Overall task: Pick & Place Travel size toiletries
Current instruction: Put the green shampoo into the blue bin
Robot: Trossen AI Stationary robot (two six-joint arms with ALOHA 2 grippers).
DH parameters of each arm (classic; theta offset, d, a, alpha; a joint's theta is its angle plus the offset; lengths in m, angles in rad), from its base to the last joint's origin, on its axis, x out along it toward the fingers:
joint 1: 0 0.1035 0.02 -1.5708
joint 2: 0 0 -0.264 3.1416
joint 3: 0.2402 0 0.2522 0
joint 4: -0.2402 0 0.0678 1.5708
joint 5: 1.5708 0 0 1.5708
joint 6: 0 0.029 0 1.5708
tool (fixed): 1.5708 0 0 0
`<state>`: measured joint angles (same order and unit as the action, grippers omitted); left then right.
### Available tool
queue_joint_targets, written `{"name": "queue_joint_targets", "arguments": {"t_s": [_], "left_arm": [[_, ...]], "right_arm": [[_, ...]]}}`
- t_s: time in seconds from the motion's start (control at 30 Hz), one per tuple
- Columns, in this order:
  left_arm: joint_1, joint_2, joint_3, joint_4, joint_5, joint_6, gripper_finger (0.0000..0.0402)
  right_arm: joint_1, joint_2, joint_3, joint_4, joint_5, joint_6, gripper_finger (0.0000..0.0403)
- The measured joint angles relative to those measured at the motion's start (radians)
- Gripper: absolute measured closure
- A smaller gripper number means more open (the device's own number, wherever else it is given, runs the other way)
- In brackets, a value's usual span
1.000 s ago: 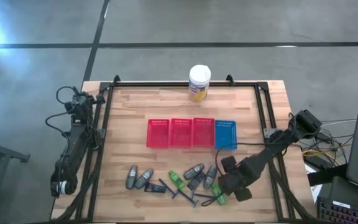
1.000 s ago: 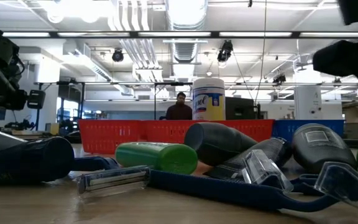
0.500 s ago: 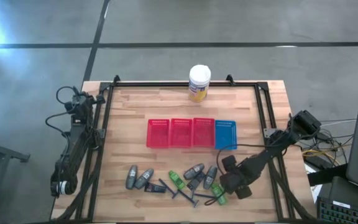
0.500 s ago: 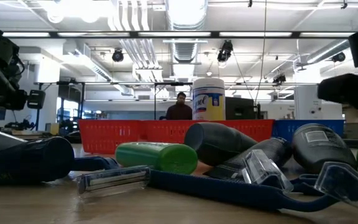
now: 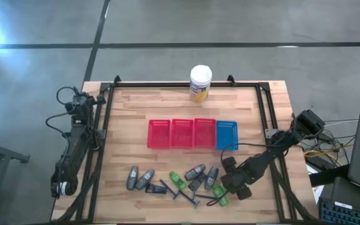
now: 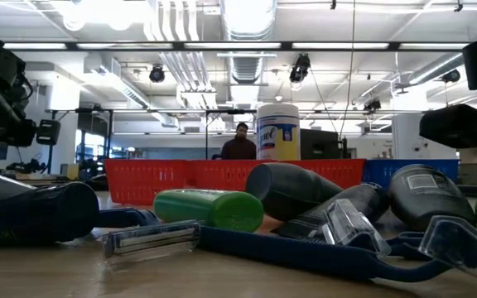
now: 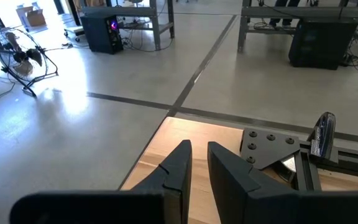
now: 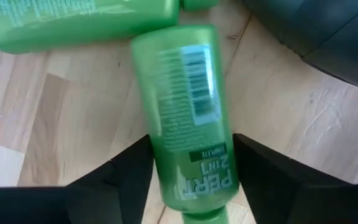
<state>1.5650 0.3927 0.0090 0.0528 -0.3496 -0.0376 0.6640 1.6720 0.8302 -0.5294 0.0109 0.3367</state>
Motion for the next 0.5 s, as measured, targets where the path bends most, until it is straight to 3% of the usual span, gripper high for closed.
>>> {"name": "queue_joint_targets", "arguments": {"t_s": [0.27, 0.4, 0.5], "left_arm": [[0.000, 0.000, 0.000, 0.000, 0.000, 0.000, 0.0344], [0.000, 0.000, 0.000, 0.000, 0.000, 0.000, 0.0344], [0.000, 0.000, 0.000, 0.000, 0.000, 0.000, 0.0344]], "right_arm": [[0.005, -0.045, 0.101, -0.134, -0.024, 0.071, 0.0262], [0.006, -0.105, 0.130, -0.322, 0.020, 0.353, 0.0265], [-0.007, -0.196, 0.145, -0.449, 0.055, 0.671, 0.0258]]}}
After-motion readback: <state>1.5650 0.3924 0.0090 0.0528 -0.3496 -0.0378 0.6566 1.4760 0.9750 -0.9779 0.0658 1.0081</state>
